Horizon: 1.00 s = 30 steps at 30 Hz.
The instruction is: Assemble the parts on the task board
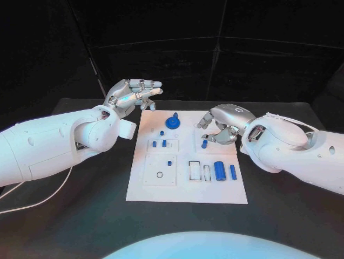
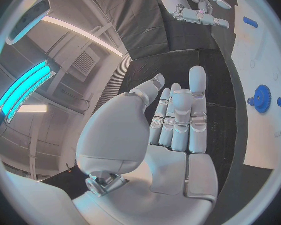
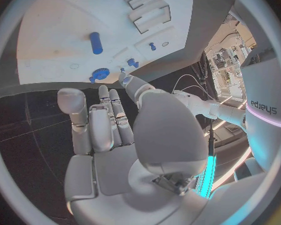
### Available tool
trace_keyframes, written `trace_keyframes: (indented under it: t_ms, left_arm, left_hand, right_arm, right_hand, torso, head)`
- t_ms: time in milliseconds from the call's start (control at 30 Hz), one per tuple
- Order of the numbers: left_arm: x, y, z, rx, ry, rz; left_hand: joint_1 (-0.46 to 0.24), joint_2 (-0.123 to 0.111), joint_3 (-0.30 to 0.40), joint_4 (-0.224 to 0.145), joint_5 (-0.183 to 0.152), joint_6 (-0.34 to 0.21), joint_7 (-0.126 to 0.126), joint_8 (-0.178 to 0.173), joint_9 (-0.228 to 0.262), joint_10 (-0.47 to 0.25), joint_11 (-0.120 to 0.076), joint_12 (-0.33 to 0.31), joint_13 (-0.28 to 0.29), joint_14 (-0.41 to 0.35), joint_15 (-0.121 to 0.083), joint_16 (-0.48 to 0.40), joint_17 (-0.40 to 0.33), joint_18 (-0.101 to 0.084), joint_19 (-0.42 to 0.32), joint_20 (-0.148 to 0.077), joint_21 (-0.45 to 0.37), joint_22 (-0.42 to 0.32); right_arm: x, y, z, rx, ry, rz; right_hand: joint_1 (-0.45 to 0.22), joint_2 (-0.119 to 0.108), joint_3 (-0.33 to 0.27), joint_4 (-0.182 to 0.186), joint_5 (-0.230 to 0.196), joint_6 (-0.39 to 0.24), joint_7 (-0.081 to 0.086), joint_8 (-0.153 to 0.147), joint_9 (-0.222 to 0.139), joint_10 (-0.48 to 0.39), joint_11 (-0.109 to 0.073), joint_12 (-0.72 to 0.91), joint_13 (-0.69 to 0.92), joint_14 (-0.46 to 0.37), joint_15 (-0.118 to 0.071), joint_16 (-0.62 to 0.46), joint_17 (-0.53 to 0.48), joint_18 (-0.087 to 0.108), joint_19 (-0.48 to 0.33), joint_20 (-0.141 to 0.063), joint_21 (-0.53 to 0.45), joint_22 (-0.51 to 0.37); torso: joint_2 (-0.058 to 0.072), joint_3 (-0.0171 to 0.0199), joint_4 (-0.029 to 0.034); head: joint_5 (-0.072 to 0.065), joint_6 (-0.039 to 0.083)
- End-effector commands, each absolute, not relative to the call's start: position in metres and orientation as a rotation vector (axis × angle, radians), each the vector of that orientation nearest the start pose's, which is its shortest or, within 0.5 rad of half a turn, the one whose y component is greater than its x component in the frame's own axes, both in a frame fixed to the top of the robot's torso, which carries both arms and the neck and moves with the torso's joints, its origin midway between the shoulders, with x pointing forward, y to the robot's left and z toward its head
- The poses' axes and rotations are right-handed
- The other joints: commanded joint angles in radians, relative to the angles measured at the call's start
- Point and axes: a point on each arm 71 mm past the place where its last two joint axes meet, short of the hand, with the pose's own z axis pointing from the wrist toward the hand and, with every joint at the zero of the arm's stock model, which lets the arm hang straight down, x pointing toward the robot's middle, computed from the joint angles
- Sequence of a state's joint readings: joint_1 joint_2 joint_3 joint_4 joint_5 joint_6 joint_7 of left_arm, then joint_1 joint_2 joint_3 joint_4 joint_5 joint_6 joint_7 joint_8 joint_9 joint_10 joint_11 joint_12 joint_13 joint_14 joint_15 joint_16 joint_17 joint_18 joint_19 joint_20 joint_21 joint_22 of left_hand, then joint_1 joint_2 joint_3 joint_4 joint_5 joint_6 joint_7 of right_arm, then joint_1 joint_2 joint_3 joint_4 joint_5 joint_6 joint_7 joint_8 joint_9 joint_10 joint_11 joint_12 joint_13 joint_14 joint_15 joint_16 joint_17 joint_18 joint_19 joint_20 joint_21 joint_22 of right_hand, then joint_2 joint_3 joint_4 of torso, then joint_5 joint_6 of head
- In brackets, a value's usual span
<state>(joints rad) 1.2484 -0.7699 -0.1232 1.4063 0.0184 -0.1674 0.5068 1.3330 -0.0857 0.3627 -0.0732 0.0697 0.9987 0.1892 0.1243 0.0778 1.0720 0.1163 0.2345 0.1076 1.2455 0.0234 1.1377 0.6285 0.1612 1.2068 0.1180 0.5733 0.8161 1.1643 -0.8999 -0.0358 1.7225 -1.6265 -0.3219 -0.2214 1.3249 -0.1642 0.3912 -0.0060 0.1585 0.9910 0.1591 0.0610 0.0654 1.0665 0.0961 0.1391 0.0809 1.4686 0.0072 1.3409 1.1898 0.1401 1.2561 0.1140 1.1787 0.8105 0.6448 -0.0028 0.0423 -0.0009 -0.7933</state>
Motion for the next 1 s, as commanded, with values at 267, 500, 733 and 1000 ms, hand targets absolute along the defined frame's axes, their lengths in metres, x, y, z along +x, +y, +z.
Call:
trace_keyframes:
  t_ms: [267,500,733,1000]
  left_arm:
    - [0.507,0.199,-0.182,-1.013,1.408,-1.697]
    - [0.507,0.199,-0.182,-1.013,1.408,-1.697]
    - [0.507,0.199,-0.182,-1.013,1.408,-1.697]
    - [0.507,0.199,-0.182,-1.013,1.408,-1.697]
  left_hand:
    - [0.009,0.002,-0.007,0.000,0.003,-0.007,-0.001,0.004,-0.001,-0.007,-0.002,0.004,0.002,-0.006,0.003,0.003,0.000,0.020,-0.002,0.006,-0.006,-0.002]
    - [0.009,0.002,-0.007,0.000,0.003,-0.007,-0.001,0.004,-0.001,-0.007,-0.002,0.004,0.002,-0.006,0.003,0.003,0.000,0.020,-0.002,0.006,-0.006,-0.002]
    - [0.009,0.002,-0.007,0.000,0.003,-0.007,-0.001,0.004,-0.001,-0.007,-0.002,0.004,0.002,-0.006,0.003,0.003,0.000,0.020,-0.002,0.006,-0.006,-0.002]
    - [0.009,0.002,-0.007,0.000,0.003,-0.007,-0.001,0.004,-0.001,-0.007,-0.002,0.004,0.002,-0.006,0.003,0.003,0.000,0.020,-0.002,0.006,-0.006,-0.002]
  right_arm:
    - [0.447,-0.176,-0.192,-0.299,1.773,0.525]
    - [0.452,-0.172,-0.198,-0.322,1.800,0.501]
    - [0.456,-0.169,-0.205,-0.337,1.828,0.486]
    - [0.458,-0.166,-0.211,-0.350,1.855,0.477]
  right_hand:
    - [0.014,-0.007,-0.041,0.001,-0.008,-0.014,-0.004,0.003,0.002,-0.042,0.003,0.008,-0.009,0.028,0.003,-0.015,-0.024,0.005,-0.021,-0.003,-0.032,-0.042]
    - [0.017,-0.005,-0.046,0.001,-0.009,-0.016,-0.003,0.003,0.002,-0.046,0.004,0.010,-0.010,0.027,0.003,-0.017,-0.026,0.005,-0.022,-0.002,-0.034,-0.045]
    - [0.029,0.007,-0.049,0.000,-0.006,-0.013,-0.002,0.005,0.003,-0.039,0.003,0.021,-0.009,0.027,0.003,-0.019,-0.030,0.005,-0.019,-0.002,-0.035,-0.044]
    - [0.043,0.026,-0.039,0.001,-0.004,0.014,-0.001,0.013,0.007,-0.001,0.000,0.045,-0.009,0.026,0.001,-0.026,-0.041,0.003,-0.009,-0.004,-0.031,-0.035]
  torso:
    - [0.001,0.0008,0.0003]
    - [0.000,-0.0002,0.0024]
    - [0.001,0.0007,-0.0001]
    - [0.001,0.0008,-0.0009]
  head:
    - [-0.009,0.002]
    - [-0.010,0.000]
    - [-0.006,-0.001]
    - [-0.005,-0.006]
